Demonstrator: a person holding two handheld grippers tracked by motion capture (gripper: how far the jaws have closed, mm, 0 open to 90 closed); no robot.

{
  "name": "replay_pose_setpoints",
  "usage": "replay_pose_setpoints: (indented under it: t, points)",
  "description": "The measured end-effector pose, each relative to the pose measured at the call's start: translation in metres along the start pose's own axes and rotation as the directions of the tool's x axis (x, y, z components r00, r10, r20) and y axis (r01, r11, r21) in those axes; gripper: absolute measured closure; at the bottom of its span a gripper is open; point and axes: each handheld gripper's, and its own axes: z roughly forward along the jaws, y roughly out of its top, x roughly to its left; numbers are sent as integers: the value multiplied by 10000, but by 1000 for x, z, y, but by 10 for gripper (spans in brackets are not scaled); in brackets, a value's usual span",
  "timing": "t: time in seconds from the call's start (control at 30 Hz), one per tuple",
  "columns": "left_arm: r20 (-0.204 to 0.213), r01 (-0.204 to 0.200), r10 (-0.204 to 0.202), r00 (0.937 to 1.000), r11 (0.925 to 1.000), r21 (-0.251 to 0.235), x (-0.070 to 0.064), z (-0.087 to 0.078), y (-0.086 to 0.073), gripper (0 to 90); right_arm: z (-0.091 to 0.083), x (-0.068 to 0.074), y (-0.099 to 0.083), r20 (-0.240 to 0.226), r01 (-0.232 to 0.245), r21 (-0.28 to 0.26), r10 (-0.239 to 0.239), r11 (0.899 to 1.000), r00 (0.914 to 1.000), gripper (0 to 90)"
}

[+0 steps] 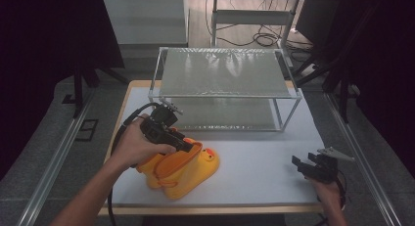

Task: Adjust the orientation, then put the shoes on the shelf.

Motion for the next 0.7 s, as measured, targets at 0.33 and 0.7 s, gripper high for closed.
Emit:
replay_pose_setpoints:
  t: [0.33,0.7]
  points:
    - [388,-44,82,9992,9954,-961,-5,-36,-1,442,-1,0,0,-23,12,47,-12,10000,10000,268]
    - [172,368,-359,9992,9977,-577,6,-48,-14,430,-3,0,0,4,18,26,-18,10000,10000,268]
